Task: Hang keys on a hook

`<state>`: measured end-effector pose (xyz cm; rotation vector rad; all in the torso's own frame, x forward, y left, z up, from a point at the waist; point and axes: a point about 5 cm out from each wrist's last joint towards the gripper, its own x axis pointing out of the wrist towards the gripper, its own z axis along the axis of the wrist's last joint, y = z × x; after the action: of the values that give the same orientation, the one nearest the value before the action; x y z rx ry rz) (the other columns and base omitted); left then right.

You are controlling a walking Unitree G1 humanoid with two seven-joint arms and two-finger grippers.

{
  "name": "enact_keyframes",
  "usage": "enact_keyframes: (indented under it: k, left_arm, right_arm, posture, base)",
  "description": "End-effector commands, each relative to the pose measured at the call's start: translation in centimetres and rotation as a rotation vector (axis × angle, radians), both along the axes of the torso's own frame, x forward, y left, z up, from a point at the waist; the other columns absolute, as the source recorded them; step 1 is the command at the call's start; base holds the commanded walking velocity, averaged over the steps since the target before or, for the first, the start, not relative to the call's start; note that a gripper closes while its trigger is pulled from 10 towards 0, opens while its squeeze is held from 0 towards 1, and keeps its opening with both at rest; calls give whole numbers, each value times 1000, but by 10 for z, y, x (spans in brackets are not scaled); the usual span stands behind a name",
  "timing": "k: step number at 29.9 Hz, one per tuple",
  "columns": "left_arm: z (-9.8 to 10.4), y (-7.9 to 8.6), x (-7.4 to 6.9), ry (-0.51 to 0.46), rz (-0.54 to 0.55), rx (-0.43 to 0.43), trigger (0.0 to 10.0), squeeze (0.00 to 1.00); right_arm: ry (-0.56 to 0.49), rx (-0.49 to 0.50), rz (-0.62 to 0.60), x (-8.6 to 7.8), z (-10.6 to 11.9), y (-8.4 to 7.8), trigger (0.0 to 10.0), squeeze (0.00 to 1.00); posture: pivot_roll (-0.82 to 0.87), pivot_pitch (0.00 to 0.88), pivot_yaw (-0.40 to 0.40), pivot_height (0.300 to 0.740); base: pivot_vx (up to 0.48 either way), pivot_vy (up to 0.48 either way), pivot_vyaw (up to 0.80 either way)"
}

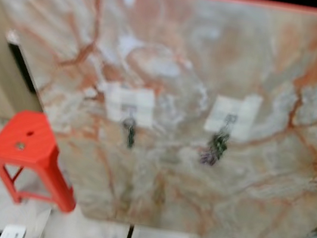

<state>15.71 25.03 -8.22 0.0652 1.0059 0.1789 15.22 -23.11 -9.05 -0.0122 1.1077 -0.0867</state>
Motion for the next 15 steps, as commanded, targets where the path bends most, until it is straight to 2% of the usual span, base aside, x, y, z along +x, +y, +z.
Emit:
enact_keyframes:
  k: [1, 7, 10, 11, 13, 15]
  left_arm:
    - [-7, 3, -20, 62, 16, 12, 10000, 0]
    - [-9, 4, -25, 83, 8, 17, 10000, 0]
    - [-9, 7, -27, 99, -32, 31, 10000, 0]
    - [-8, 9, -27, 91, -2, 11, 10000, 0]
    - [-7, 10, -27, 87, 10, 4, 10000, 0]
    - [-5, 16, -25, 81, 16, 14, 10000, 0]
  right_arm:
    - [5, -1, 27, 0, -1, 5, 10000, 0]
    - [6, 0, 43, 0, -1, 6, 10000, 0]
    - [5, 21, 29, -1, -2, 8, 10000, 0]
    - [4, 49, -31, -3, -3, 8, 10000, 0]
    - [3, 64, -62, -4, -3, 9, 10000, 0]
    - [-7, 92, -122, -5, -4, 10, 10000, 0]
  posture:
    - [54, 0, -40, 740]
    - [46, 0, -37, 740]
    - [42, 0, -33, 740]
    - [42, 0, -33, 740]
    - [42, 0, -33, 740]
    - [55, 0, -32, 740]
  base:
    - [0, 0, 800]
    - [0, 0, 745]
    - [0, 0, 0]
    - [0, 0, 0]
    - [0, 0, 0]
    - [0, 480, 0]
